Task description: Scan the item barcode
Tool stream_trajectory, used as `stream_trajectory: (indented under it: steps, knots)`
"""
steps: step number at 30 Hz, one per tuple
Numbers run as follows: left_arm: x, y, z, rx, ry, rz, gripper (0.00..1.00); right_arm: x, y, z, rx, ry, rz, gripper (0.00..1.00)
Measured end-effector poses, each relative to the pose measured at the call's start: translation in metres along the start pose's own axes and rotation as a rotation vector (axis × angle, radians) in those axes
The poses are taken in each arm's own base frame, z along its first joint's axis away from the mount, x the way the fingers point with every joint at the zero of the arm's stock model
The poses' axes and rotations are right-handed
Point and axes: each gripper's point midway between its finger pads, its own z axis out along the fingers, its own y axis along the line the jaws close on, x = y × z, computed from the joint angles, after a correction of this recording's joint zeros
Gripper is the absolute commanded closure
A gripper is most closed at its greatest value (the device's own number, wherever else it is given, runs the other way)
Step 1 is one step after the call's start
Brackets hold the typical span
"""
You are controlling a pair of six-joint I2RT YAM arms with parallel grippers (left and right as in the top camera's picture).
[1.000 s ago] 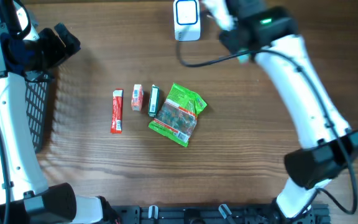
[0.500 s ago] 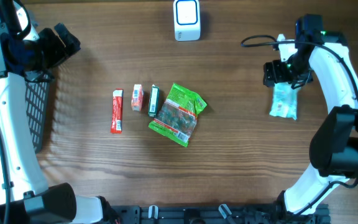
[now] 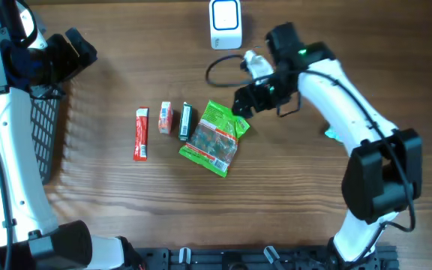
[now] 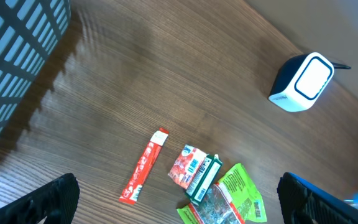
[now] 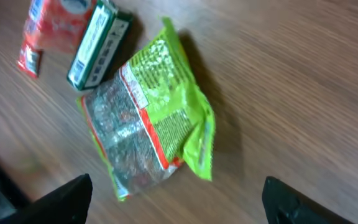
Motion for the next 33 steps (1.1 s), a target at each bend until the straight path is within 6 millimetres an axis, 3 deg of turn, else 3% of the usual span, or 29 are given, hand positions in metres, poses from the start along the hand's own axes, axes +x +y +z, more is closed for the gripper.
stream_trajectory:
  steps: [3, 7, 10, 12, 16, 18, 19, 20, 21, 24, 25, 26, 27, 28, 29, 33]
  knots:
    - [0.0, 0.0, 0.0, 0.0, 0.0, 0.0, 0.0, -0.001, 0.01, 0.017, 0.023, -0.013, -0.1, 0.12]
    - [0.0, 0.0, 0.0, 0.0, 0.0, 0.0, 0.0, 0.001, 0.015, 0.046, 0.035, -0.045, -0.207, 0.25]
    - [0.0, 0.0, 0.0, 0.0, 0.0, 0.0, 0.0, 0.01, 0.012, 0.061, 0.037, -0.047, -0.228, 0.42]
    - [0.0, 0.0, 0.0, 0.0, 0.0, 0.0, 0.0, 0.02, 0.006, 0.072, 0.04, -0.044, -0.232, 0.78]
    - [-0.001, -0.001, 0.0, 0.002, -0.005, 0.001, 0.0, 0.024, 0.004, 0.075, 0.04, -0.04, -0.214, 0.93]
    - [-0.019, -0.008, -0.001, 0.033, -0.078, 0.016, 0.0, 0.025, -0.001, 0.072, 0.043, -0.039, -0.185, 0.93]
    - [-0.031, -0.013, -0.002, 0.052, -0.125, 0.025, 0.0, 0.026, -0.007, 0.069, 0.046, -0.036, -0.162, 0.69]
    - [-0.034, -0.014, -0.003, 0.057, -0.137, 0.027, 0.0, 0.028, -0.015, 0.064, 0.051, -0.034, -0.13, 0.34]
    - [-0.033, -0.014, -0.002, 0.057, -0.136, 0.027, 0.0, 0.028, -0.024, 0.057, 0.057, -0.045, -0.096, 0.25]
    - [-0.017, -0.012, -0.001, 0.057, -0.066, 0.011, 0.03, 0.023, -0.047, 0.038, 0.045, -0.096, -0.021, 0.29]
    - [-0.014, -0.013, -0.001, 0.063, -0.054, 0.009, 0.12, 0.023, -0.049, 0.036, 0.037, -0.102, -0.01, 0.32]
    - [-0.005, -0.014, 0.0, 0.068, -0.015, 0.001, 0.28, 0.022, -0.05, 0.034, 0.024, -0.109, 0.0, 0.32]
    - [0.006, -0.016, 0.002, 0.067, 0.029, -0.002, 0.6, 0.022, -0.047, 0.034, 0.011, -0.111, 0.0, 0.32]
    - [0.02, -0.02, 0.005, 0.069, 0.085, -0.003, 0.82, 0.022, -0.044, 0.035, -0.001, -0.111, -0.004, 0.32]
    - [0.034, -0.026, 0.011, 0.067, 0.14, 0.011, 0.91, 0.022, -0.04, 0.036, -0.011, -0.109, -0.008, 0.32]
    - [0.101, -0.049, 0.052, 0.049, 0.334, 0.124, 0.96, 0.021, -0.031, 0.038, -0.033, -0.106, -0.022, 0.32]
